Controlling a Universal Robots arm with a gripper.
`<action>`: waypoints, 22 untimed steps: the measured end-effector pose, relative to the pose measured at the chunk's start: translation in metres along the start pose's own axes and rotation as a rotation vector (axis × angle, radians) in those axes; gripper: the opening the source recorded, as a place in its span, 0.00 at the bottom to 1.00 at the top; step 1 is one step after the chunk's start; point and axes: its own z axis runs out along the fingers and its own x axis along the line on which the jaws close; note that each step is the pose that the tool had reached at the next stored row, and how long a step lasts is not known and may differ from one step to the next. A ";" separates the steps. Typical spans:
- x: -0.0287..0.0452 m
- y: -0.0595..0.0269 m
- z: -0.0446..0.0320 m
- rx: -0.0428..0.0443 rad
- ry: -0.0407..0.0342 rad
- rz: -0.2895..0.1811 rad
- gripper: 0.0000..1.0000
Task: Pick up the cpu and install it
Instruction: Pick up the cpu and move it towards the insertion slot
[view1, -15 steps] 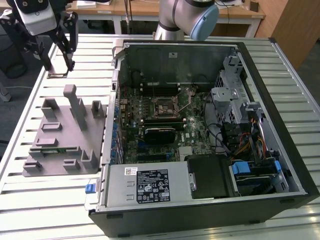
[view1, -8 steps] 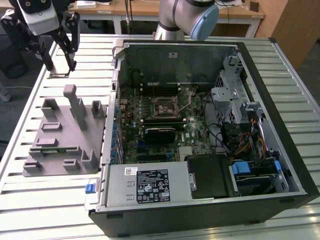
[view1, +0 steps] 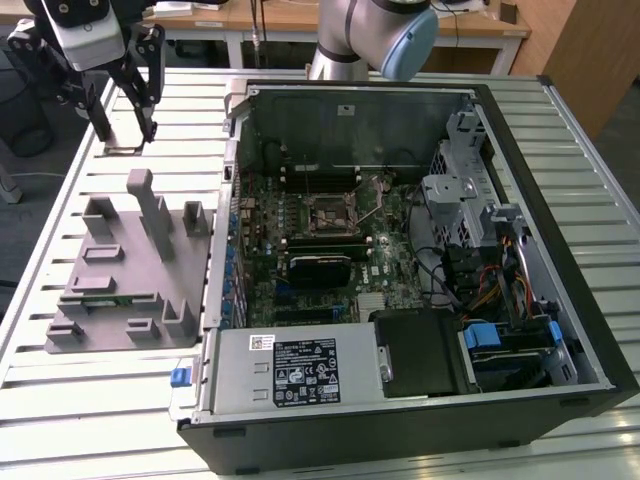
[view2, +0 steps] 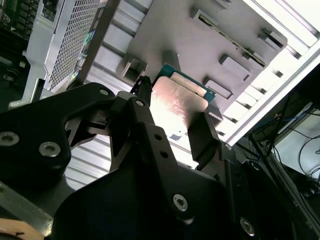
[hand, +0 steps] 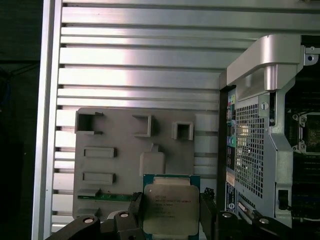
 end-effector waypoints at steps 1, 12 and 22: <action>-0.0007 0.0000 0.0000 0.0000 0.0001 0.000 0.54; -0.0078 -0.0001 -0.0001 0.0000 0.0001 0.000 0.54; -0.0145 -0.0002 -0.0002 0.0000 0.0000 0.000 0.54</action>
